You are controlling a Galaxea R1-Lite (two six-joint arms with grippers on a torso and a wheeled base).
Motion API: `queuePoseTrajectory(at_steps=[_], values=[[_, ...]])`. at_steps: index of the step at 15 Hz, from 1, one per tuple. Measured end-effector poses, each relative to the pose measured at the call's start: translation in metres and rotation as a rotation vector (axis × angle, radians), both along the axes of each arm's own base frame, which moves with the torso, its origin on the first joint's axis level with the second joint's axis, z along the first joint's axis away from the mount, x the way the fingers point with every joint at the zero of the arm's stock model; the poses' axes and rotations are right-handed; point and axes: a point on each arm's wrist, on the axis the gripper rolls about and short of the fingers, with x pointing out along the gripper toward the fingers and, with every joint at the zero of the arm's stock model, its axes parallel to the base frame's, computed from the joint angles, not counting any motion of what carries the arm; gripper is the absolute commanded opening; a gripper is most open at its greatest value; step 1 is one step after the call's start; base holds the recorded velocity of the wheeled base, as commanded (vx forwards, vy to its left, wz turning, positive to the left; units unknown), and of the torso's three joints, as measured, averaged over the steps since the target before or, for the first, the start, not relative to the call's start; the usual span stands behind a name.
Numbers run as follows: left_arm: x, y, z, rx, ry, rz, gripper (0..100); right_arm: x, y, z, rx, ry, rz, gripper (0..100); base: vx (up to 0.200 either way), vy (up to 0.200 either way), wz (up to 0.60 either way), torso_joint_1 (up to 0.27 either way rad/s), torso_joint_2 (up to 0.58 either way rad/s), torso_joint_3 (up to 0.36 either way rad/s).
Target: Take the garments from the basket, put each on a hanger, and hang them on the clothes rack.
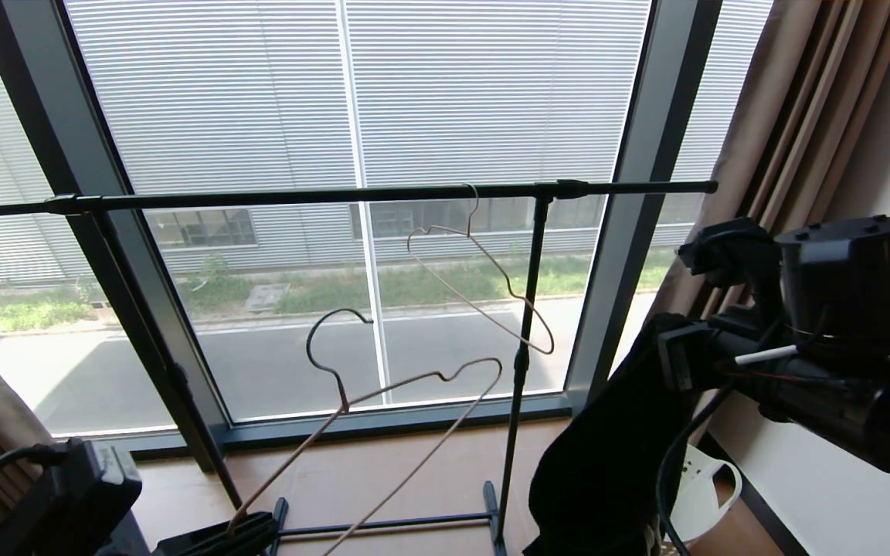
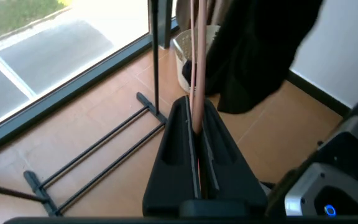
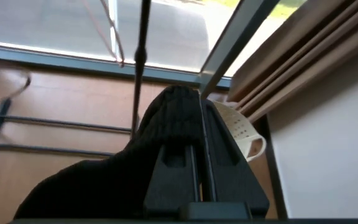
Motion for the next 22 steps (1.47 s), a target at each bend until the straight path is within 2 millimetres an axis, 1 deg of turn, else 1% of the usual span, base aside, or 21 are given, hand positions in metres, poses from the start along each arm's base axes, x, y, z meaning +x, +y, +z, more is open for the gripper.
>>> queuePoseTrajectory(at_steps=[2, 4, 7, 9, 12, 18, 22], values=[[-0.012, 0.007, -0.006, -0.013, -0.005, -0.045, 0, 0.012, 0.006, 0.000, -0.027, -0.011, -0.040, 0, 0.000, 0.000, 0.00, 0.000, 0.00, 0.000], [-0.018, 0.010, -0.006, -0.041, -0.014, -0.098, 0, 0.022, 0.011, 0.001, -0.040, -0.023, -0.078, 0, 0.000, 0.000, 0.00, 0.000, 0.00, 0.000], [-0.024, 0.010, -0.004, -0.060, -0.033, -0.138, 0, 0.038, 0.020, 0.000, -0.042, -0.028, -0.090, 0, 0.000, 0.000, 0.00, 0.000, 0.00, 0.000], [-0.025, 0.007, -0.003, -0.063, -0.035, -0.175, 0, 0.044, 0.024, 0.001, -0.043, -0.032, -0.091, 0, 0.000, 0.000, 0.00, 0.000, 0.00, 0.000], [-0.017, -0.002, 0.002, -0.058, -0.026, -0.194, 0, 0.045, 0.029, 0.002, -0.058, -0.040, -0.091, 0, 0.000, 0.000, 0.00, 0.000, 0.00, 0.000], [0.006, -0.023, 0.013, -0.044, -0.011, -0.199, 0, 0.037, 0.043, 0.004, -0.057, -0.047, -0.037, 0, 0.000, 0.000, 0.00, 0.000, 0.00, 0.000], [0.014, -0.033, 0.015, -0.035, 0.001, -0.219, 0, 0.034, 0.050, 0.002, -0.058, -0.045, -0.013, 0, 0.000, 0.000, 0.00, 0.000, 0.00, 0.000]])
